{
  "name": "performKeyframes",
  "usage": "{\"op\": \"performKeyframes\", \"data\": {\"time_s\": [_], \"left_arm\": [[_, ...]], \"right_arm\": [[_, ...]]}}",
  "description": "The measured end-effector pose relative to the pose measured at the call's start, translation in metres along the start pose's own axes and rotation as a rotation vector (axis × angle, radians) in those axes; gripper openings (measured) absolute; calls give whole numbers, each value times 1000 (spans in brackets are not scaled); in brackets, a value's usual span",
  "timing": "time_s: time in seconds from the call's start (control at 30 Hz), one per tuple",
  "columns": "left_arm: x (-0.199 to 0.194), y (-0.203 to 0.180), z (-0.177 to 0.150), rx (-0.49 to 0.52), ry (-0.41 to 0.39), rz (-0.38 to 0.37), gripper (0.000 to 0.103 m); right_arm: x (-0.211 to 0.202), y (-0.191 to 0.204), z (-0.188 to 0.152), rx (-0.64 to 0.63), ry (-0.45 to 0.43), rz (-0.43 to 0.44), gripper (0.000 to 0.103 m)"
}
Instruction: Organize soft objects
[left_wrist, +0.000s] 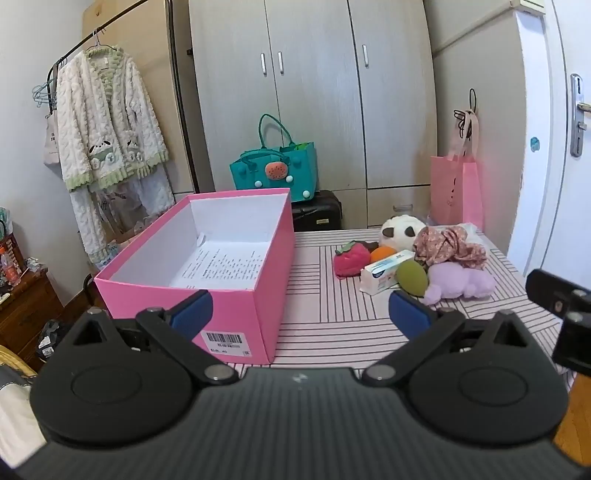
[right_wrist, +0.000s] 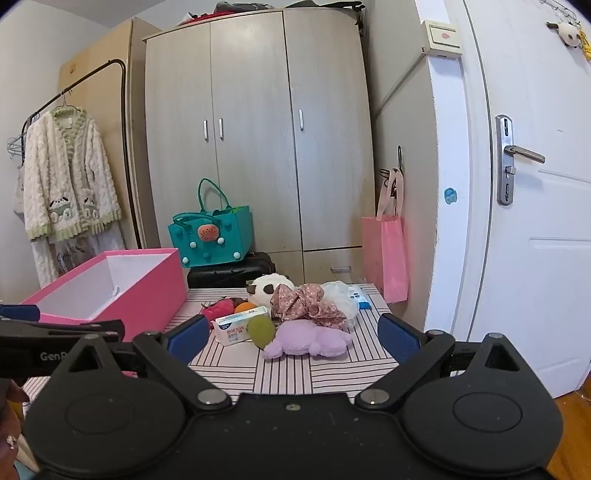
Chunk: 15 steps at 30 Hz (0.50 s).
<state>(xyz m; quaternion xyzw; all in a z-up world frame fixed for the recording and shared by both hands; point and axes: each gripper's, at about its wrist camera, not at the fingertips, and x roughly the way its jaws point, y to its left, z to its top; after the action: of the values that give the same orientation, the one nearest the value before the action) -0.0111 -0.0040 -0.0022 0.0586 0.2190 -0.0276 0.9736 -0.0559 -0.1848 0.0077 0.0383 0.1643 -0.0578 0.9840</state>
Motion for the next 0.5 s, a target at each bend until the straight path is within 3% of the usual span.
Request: {"op": "performKeyframes", "data": {"time_s": [0.5], "left_arm": [[10,13,-8,-62,43,-1,103]], "right_arm": [[0,4,-3,-17,19,-13,100]]}}
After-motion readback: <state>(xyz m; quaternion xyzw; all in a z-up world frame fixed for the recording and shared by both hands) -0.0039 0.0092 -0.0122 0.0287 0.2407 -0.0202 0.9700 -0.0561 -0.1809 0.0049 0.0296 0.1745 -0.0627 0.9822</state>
